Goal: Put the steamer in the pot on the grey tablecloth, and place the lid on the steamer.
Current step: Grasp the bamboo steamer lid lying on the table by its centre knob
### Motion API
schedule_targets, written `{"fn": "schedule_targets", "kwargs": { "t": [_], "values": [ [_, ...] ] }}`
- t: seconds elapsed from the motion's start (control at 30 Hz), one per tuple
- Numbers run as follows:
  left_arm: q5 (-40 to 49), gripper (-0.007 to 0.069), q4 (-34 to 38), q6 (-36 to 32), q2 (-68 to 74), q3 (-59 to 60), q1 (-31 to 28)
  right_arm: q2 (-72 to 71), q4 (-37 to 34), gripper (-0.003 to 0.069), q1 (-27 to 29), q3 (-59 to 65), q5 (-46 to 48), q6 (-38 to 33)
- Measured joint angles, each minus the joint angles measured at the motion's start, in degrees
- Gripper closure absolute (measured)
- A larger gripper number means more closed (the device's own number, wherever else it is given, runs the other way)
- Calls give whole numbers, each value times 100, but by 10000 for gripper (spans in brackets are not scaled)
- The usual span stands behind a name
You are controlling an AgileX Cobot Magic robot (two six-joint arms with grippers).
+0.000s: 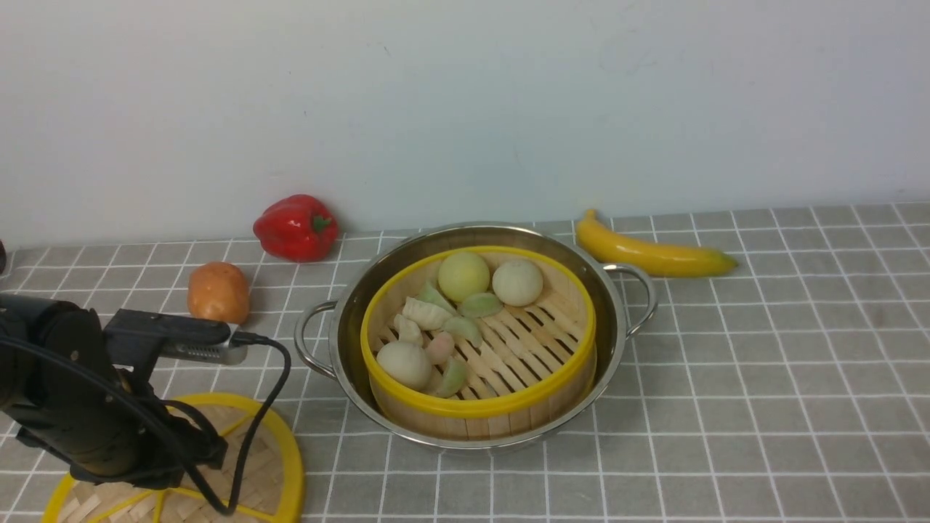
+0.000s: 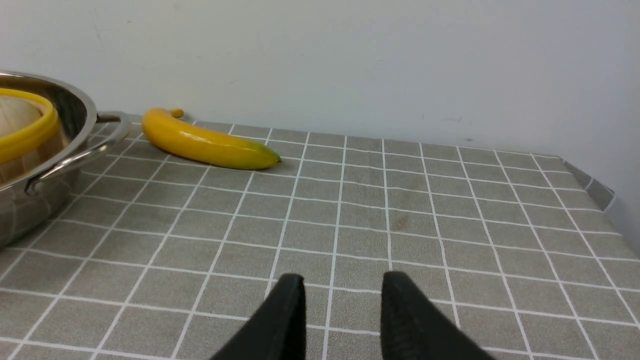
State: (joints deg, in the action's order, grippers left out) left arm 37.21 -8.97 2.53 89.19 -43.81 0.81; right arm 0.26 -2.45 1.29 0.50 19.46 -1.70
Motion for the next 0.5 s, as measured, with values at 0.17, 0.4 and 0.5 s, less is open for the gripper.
{"fn": "schedule_targets", "kwargs": {
  "t": [0.17,0.4,0.5],
  "values": [
    [-6,428,0,60,0,0,0,0,0,419,0,0,0,0],
    [66,435,-24,325,67,0,0,0,0,419,0,0,0,0],
    [143,430,-24,354,170,0,0,0,0,419,0,0,0,0]
  ]
}}
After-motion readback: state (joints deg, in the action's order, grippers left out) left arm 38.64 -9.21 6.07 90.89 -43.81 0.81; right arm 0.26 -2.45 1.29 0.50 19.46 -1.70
